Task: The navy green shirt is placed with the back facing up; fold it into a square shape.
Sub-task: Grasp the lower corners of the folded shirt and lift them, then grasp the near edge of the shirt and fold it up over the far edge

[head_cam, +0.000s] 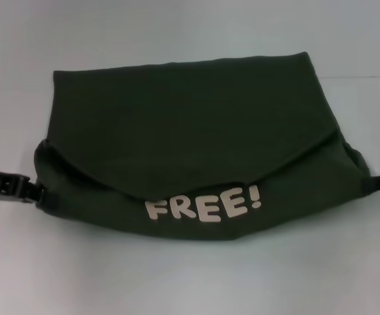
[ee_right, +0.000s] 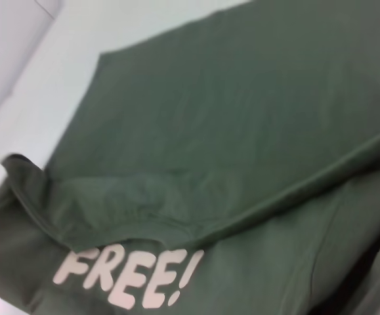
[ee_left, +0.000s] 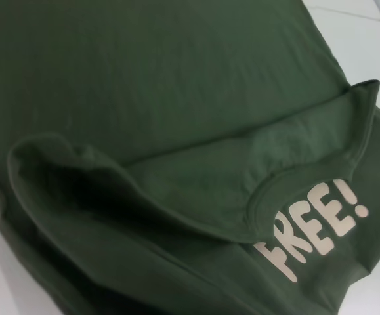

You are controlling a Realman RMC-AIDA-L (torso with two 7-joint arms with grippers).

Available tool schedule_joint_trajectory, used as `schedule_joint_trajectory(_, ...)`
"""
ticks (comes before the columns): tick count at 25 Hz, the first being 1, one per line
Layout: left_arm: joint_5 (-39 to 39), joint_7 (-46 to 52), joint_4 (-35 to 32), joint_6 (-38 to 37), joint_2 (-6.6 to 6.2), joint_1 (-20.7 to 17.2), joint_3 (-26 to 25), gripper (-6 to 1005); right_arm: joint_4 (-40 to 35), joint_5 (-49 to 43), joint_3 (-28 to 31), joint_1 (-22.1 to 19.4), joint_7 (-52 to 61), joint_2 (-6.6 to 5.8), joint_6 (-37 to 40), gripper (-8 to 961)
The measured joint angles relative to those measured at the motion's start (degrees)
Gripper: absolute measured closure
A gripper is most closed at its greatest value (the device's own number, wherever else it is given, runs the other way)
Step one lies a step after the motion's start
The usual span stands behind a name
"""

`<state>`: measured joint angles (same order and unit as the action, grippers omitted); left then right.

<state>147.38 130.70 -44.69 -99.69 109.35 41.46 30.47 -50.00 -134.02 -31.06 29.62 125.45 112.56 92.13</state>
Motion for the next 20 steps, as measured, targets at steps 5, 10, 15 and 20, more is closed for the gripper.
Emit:
schedule_joint_trajectory(5,1.24,-1.6,-0.1,-3.36,-0.32,0.25,-1.01,959,-0.4,0.6,5.0,-1.96,-2.92,-0.35,5.37,920)
schedule_joint_trajectory(10,0.22,-1.61,-0.19,-1.99,-0.79,1.03,-5.59,950,0.24,3.36,6.84,-2.12,-4.29,-0.52,5.06,921)
schedule_joint_trajectory(15,-4.36,-0.67,0.41,4.11,-1.46,1.98,-11.16,942,3.11,8.07,7.33,0.81,-4.05,-1.72,-0.96,921)
schedule_joint_trajectory(20,-11.11,-0.71,1.25,13.83,-0.72,2.56,-10.98,934,5.71,9.4,6.92,5.97,-3.8,-2.07,-9.53,920)
